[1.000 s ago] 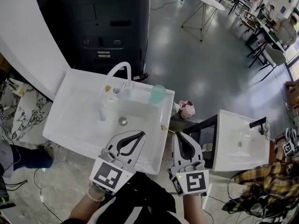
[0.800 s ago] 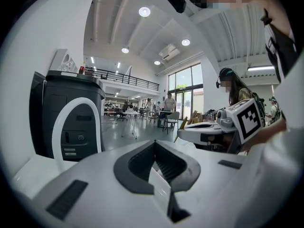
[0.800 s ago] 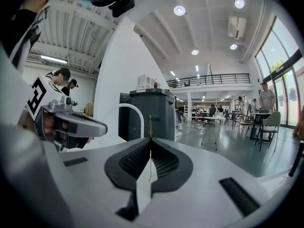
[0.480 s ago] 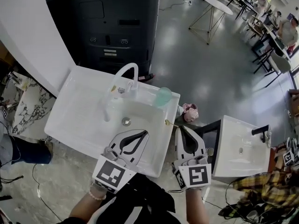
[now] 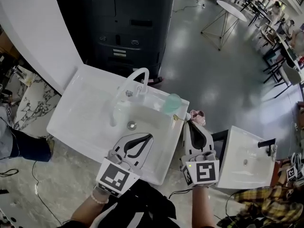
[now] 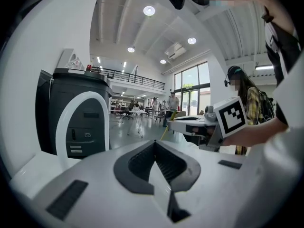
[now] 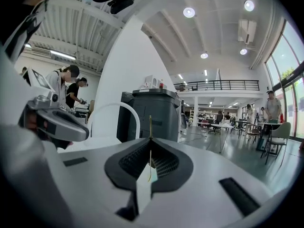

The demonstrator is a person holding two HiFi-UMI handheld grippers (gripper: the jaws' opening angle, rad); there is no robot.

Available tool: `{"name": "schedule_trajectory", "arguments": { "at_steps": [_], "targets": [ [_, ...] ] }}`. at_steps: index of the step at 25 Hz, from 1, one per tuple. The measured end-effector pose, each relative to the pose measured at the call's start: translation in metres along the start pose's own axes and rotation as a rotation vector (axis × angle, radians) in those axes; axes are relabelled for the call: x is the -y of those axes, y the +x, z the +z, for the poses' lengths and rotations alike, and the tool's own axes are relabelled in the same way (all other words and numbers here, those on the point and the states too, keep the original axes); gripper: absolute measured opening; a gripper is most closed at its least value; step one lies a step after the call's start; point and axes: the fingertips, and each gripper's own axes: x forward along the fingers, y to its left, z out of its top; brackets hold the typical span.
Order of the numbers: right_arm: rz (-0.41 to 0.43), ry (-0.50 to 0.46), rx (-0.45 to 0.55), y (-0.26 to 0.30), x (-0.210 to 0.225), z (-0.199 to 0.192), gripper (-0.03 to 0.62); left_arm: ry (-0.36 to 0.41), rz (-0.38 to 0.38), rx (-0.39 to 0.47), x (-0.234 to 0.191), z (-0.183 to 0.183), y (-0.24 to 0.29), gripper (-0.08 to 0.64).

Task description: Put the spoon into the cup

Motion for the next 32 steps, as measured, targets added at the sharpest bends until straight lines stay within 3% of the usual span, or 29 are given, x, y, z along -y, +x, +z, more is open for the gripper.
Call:
{"name": "schedule_trajectory", "arguments": {
  "at_steps": [6,22,32],
  "targets": [
    [0.016,-0.025,0.000,0.025,0.009,0.001,0.008,-0.003,0.020,-0.008,-0.010,-0.003,0.001,0.000],
    [-0.031,-0.010,-0.095,0.090,0.044,-0.051,0.008,-0.023,0.065,-0.049,-0.033,-0.026,-0.005,-0.002],
    [-0.037,0.059,-0.168,0.117,0.045,-0.092,0.008,-0.056,0.085,-0.060,-0.041,-0.027,-0.008,0.000]
  ]
}}
